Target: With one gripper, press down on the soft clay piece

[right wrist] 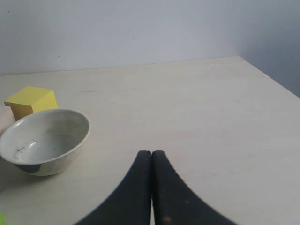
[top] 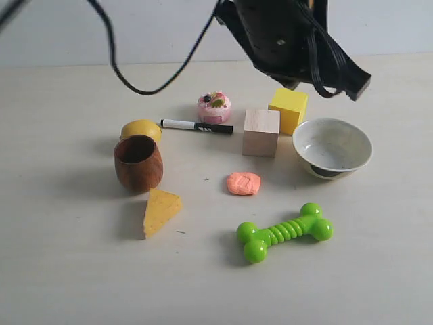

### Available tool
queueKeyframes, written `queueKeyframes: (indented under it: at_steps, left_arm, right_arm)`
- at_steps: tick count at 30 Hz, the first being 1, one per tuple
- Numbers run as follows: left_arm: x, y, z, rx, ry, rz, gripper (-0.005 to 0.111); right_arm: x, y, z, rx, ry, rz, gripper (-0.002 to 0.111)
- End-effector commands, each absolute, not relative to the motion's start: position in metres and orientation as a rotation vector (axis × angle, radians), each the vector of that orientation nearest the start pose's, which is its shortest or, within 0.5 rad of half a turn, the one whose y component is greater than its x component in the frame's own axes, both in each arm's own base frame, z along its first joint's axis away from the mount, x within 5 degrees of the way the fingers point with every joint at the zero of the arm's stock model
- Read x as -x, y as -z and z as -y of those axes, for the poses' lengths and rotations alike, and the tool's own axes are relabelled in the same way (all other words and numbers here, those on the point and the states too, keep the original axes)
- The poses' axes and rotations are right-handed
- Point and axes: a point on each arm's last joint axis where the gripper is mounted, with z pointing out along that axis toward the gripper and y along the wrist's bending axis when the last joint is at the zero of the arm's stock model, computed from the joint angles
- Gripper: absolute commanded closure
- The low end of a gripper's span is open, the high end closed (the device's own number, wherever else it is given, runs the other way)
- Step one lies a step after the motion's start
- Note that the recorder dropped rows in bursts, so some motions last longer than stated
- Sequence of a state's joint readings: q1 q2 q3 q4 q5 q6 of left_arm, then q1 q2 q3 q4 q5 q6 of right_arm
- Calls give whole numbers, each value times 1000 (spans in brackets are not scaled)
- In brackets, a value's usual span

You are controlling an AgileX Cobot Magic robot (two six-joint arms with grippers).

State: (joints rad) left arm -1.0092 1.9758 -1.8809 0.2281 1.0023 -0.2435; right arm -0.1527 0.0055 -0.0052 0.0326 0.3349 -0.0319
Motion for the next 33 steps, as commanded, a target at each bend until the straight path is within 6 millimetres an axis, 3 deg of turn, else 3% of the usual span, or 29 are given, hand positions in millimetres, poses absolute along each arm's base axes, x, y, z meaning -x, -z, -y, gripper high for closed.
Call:
queueKeyframes:
  at_steps: [1,11,18,25,33]
  left_arm:
    - [-235,-342,335,-973,266,-2240,107]
    - [-181,-386,233,-807,396,-2044,107]
    - [-147,-407,178,-743,454,-1927,107]
    - [-129,-415,149,-719,453,-1876,107]
    - [-125,-419,142,-708,463,-1860,107]
  right_arm:
    - [-53,-184,7,-129,96,-1808,108]
    - [-53,-184,7,-129,96,-1808,108]
    - [-53,-184,7,-129,96,-1808,108]
    - [-53,-184,7,-129,96,-1808,108]
    - [-53,-184,7,-129,96,-1808,108]
